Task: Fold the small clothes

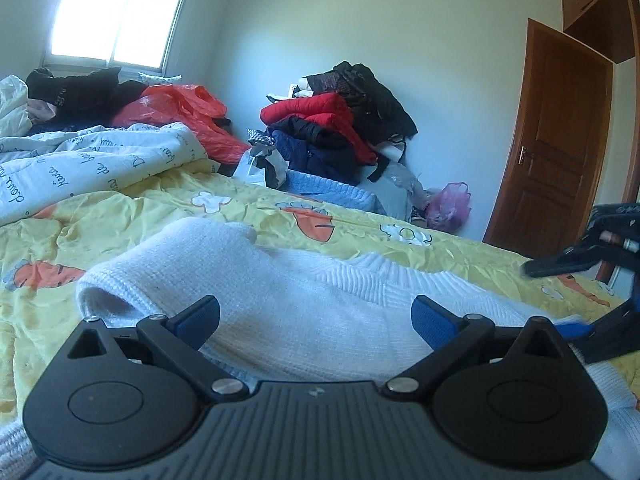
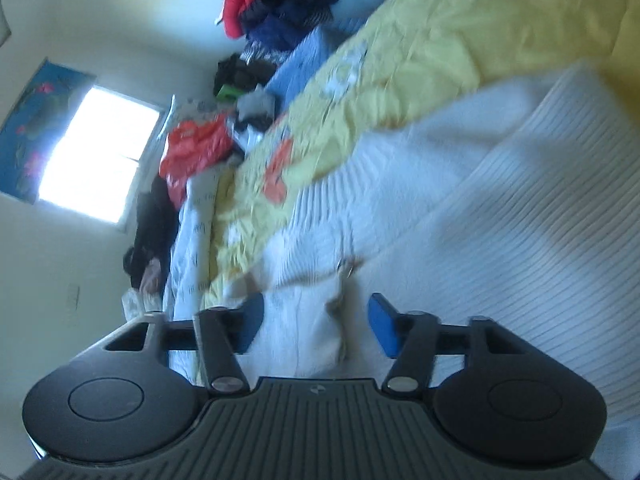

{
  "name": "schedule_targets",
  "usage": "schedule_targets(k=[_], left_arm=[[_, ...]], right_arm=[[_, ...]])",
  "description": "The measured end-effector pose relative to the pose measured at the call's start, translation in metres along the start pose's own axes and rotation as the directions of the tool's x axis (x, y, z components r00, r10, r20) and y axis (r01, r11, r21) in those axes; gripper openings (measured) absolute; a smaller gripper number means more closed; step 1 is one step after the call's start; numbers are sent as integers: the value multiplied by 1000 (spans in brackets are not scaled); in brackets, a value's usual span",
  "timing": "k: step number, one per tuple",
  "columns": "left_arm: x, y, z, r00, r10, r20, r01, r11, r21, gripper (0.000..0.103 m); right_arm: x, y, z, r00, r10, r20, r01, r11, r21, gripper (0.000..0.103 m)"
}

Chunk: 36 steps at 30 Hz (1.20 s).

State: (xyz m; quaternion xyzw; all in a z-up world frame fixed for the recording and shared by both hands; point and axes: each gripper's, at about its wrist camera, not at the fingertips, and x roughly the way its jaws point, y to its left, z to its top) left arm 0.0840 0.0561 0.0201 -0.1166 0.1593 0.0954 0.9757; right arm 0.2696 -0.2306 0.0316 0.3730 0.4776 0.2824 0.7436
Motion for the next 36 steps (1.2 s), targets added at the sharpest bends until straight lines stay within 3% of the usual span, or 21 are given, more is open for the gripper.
schedule_targets(k=[5, 8, 9, 10, 11, 13, 21, 26, 32, 36], left_arm=[[1, 1, 0, 1000, 7, -7, -7, 1000, -5, 103], [1, 2, 0, 1000, 7, -7, -7, 1000, -5, 103], [2, 2, 0, 1000, 6, -7, -6, 1000, -5, 103], [2, 2, 0, 1000, 7, -8, -7, 1000, -6, 103], [2, 2, 0, 1000, 7, -9, -7, 1000, -6, 103], [2, 2, 0, 1000, 4, -7, -4, 1000, -9, 103], [-4, -5, -3, 999, -15, 32, 14, 999, 30, 103], [-11, -16, -6, 997, -35, 63, 29, 994, 102, 103], [-15, -22, -8, 995, -34, 89, 22, 991, 133, 103], [-3, -15, -4, 999, -48, 10, 47, 995, 84, 103]], right_arm=[[51, 6, -18, 995, -33, -91, 34, 999, 8, 63], [67, 17, -26, 996, -43, -82, 40, 998, -39, 62], [70, 23, -29, 996, -46, -83, 40, 997, -67, 51], [72, 28, -31, 994, -62, -88, 52, 993, -107, 21], [75, 33, -35, 991, -77, -107, 60, 987, -151, 15], [69, 42, -39, 992, -105, -75, 85, 968, -234, 14], [-7, 53, -11, 998, -45, 45, 57, 950, -308, 14], [-60, 28, 6, 988, -81, 133, 116, 954, -277, 14], [-86, -17, 9, 972, -149, 182, 184, 963, -196, 14], [-82, -34, -1, 968, -183, 169, 213, 960, -182, 14]])
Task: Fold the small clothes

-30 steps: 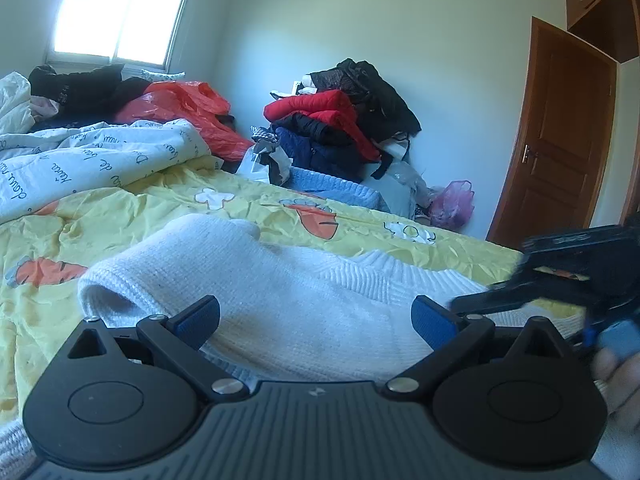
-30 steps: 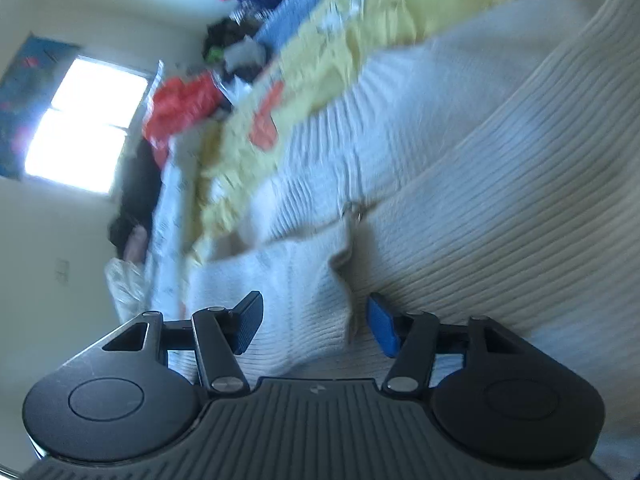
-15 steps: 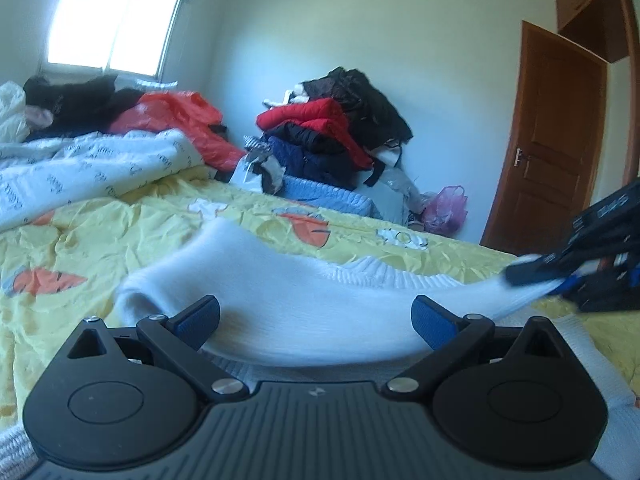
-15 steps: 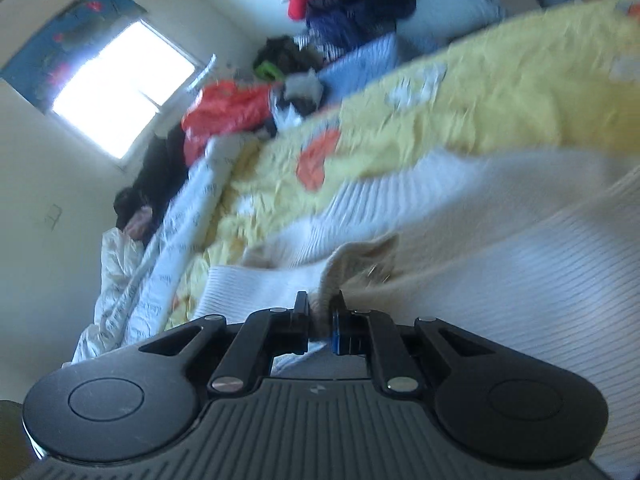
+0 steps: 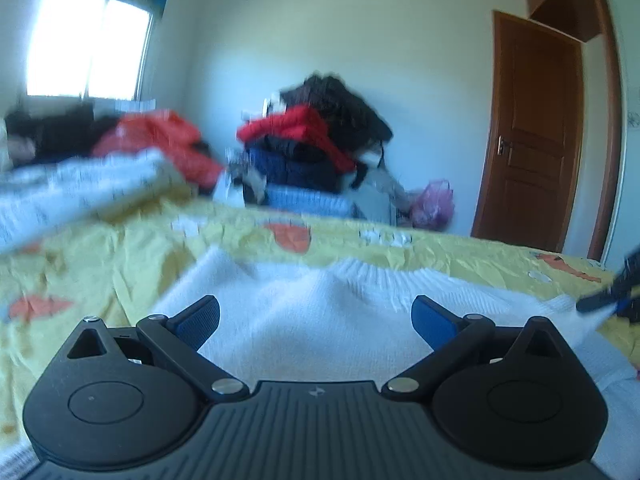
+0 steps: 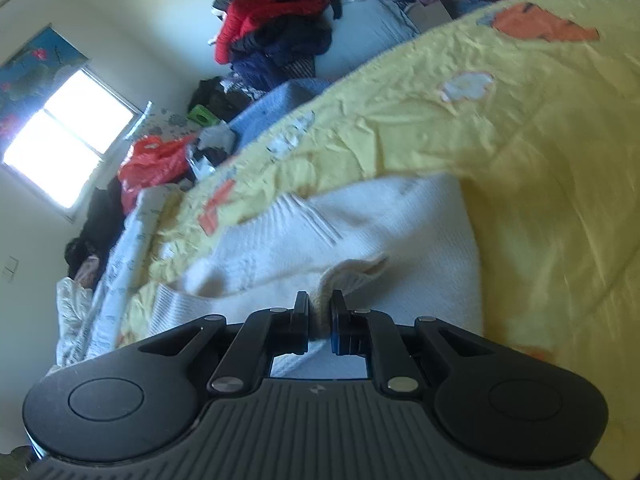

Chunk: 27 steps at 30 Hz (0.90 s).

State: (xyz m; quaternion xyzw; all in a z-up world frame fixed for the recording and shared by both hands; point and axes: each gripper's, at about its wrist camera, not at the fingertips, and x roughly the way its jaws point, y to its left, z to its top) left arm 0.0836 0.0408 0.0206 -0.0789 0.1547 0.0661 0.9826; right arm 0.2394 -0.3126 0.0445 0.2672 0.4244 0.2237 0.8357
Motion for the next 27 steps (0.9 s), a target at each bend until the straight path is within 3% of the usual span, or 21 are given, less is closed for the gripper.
schedule_targets(k=[3, 6, 11, 17, 18, 20, 23, 25, 27], left_arm=[[18, 17, 3, 991, -45, -123, 32, 994, -108, 103], [22, 29, 1, 986, -69, -149, 41, 982, -182, 103], [16, 20, -2, 991, -56, -125, 40, 991, -126, 103], [18, 17, 0, 989, -52, -137, 38, 994, -105, 103], [19, 17, 0, 988, -49, -145, 34, 994, -107, 103], [20, 17, 0, 987, -47, -154, 31, 994, -109, 103], [19, 17, 0, 987, -46, -152, 29, 994, -109, 103], [20, 17, 0, 987, -45, -152, 28, 994, -107, 103], [21, 16, 0, 987, -39, -158, 24, 995, -100, 103]], right_arm=[[8, -6, -14, 999, -37, -23, 37, 999, -17, 14], [6, -15, -26, 1000, -28, -13, 28, 999, 16, 14], [-10, -29, -36, 999, 12, 47, -15, 997, 75, 13], [-4, -32, -41, 998, -21, 56, 17, 997, 72, 12], [-4, -31, -42, 998, -28, 62, 23, 997, 74, 22], [-9, -30, -42, 996, -31, 82, 22, 994, 109, 24], [-29, -23, -41, 985, -61, 162, 40, 991, 128, 41], [-43, -9, -41, 972, -94, 216, 76, 993, 90, 52], [-49, 13, -42, 970, -80, 230, 84, 996, -9, 53]])
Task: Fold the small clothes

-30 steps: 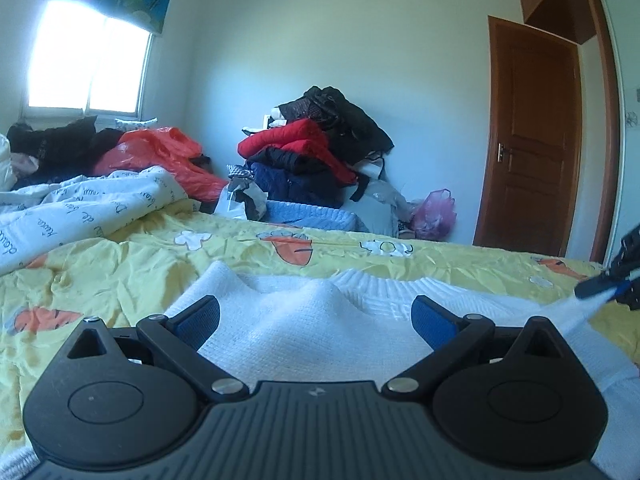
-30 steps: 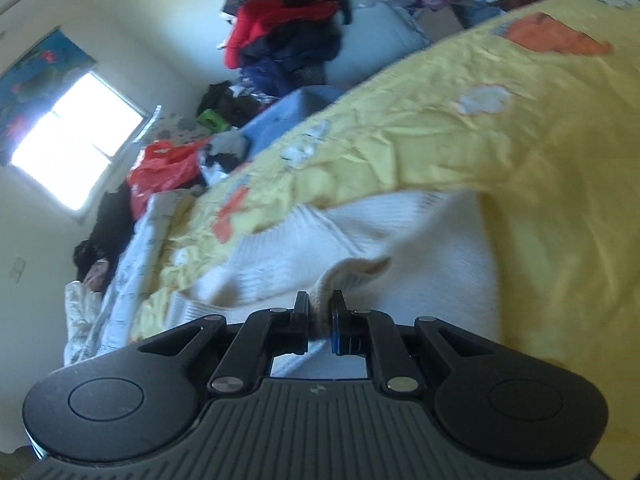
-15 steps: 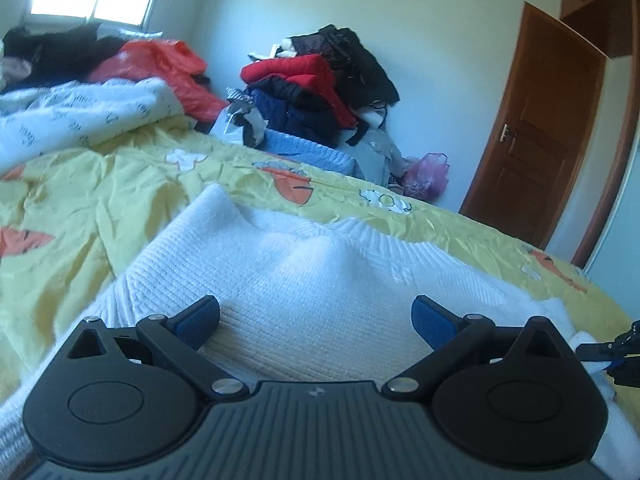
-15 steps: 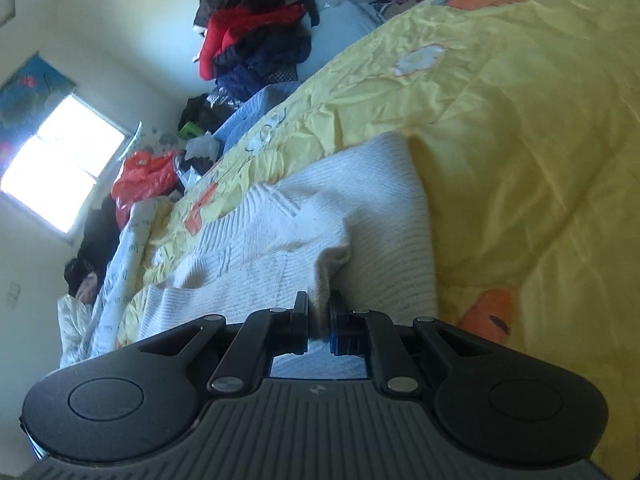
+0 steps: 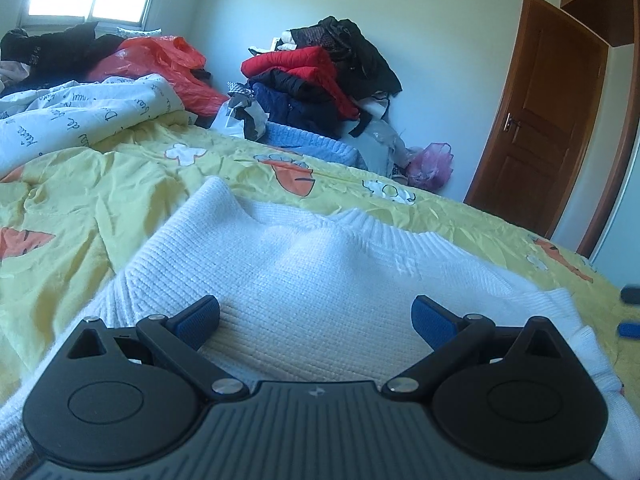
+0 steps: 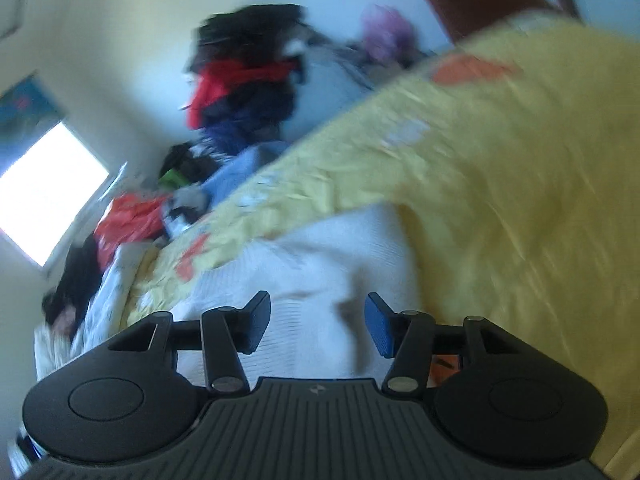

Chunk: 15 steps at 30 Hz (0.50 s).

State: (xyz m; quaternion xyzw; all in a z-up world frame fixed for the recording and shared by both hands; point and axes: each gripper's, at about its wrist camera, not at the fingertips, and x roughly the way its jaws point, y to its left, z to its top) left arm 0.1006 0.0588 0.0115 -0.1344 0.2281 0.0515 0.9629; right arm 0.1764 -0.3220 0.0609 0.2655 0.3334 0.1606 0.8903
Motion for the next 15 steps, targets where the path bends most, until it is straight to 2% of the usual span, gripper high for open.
schedule_targets(k=[2, 4, 5, 7, 8, 9, 11, 13, 15], left_arm=[[4, -3, 1, 1000, 9, -21, -8, 1000, 21, 103], [13, -7, 2, 996, 25, -83, -20, 998, 59, 103], [17, -10, 2, 993, 38, -109, -30, 996, 78, 103], [21, -14, 1, 990, 58, -128, -43, 993, 114, 103], [21, -15, 1, 989, 63, -133, -46, 991, 123, 103], [23, -16, 1, 988, 66, -141, -48, 990, 129, 103], [24, -15, 1, 987, 67, -149, -47, 990, 130, 103], [25, -16, 1, 986, 71, -150, -51, 990, 133, 103], [25, -17, 1, 986, 78, -149, -57, 989, 138, 103]], right_arm=[[4, 24, -1, 1000, 4, -22, -6, 995, -97, 53], [19, 44, -6, 998, 0, -55, -11, 983, -184, 60], [28, 49, -9, 997, -9, -73, -7, 977, -214, 60], [52, 52, -21, 989, -75, -128, 39, 964, -264, 60], [66, 48, -27, 976, -134, -172, 82, 956, -281, 59], [72, 42, -33, 976, -143, -164, 89, 950, -298, 54], [67, 40, -35, 980, -138, -140, 89, 947, -307, 51], [59, 48, -31, 975, -169, -144, 121, 948, -294, 53], [49, 67, -34, 978, -183, -98, 139, 927, -347, 56]])
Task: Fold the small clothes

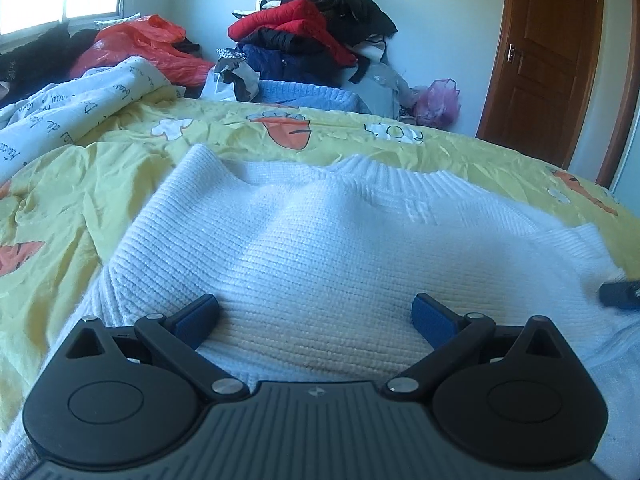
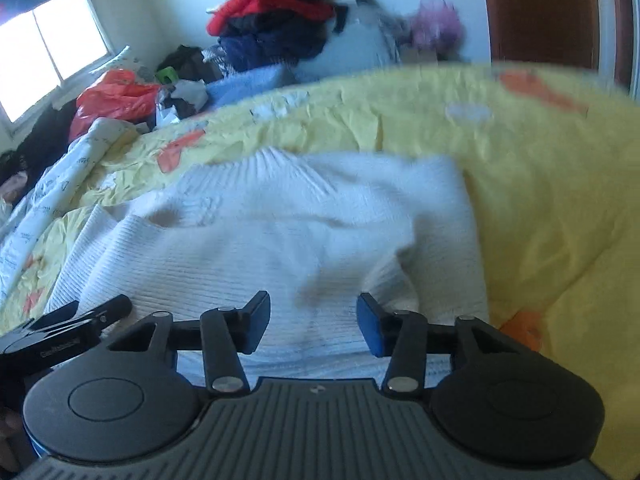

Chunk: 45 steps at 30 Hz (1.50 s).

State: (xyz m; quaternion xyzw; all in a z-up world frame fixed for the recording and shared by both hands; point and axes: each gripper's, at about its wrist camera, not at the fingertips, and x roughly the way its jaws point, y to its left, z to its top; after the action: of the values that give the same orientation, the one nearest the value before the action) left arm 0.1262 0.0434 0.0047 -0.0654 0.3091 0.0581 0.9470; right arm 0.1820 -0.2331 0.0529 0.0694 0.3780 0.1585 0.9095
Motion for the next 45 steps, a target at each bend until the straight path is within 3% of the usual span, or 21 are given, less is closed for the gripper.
schedule_targets(k=[2, 5, 6, 9, 11, 13, 22, 45], left_arm=[[0, -1, 1, 1000, 4, -2, -4, 1000, 4, 103], [0, -2, 1, 1000, 8, -1, -8, 1000, 12, 103], [-1, -2, 1, 1000, 6, -1, -6, 1000, 12, 103], [-3, 0, 0, 1000, -2, 1, 2, 1000, 7, 103], [-3, 1, 0, 1000, -9, 3, 9, 1000, 3, 103], [-4, 2, -1, 1000, -9, 3, 9, 1000, 2, 103], [-4, 1, -1, 1000, -4, 5, 4, 1000, 6, 103], [-7, -5, -2, 1000, 23, 8, -24, 999, 22, 103]], right_arm=[[-13, 14, -7, 998, 3, 61, 1, 998, -61, 56], [0, 24, -21, 994, -89, 63, 95, 991, -96, 83], [11, 27, -29, 984, -164, 64, 170, 979, -111, 90], [18, 43, -62, 947, -238, 217, 282, 938, -202, 103], [18, 52, -64, 926, -284, 251, 343, 909, -238, 103], [20, 54, -63, 920, -296, 256, 359, 899, -251, 103], [19, 41, -62, 947, -240, 215, 281, 942, -185, 103], [19, 43, -63, 945, -243, 217, 285, 939, -190, 103]])
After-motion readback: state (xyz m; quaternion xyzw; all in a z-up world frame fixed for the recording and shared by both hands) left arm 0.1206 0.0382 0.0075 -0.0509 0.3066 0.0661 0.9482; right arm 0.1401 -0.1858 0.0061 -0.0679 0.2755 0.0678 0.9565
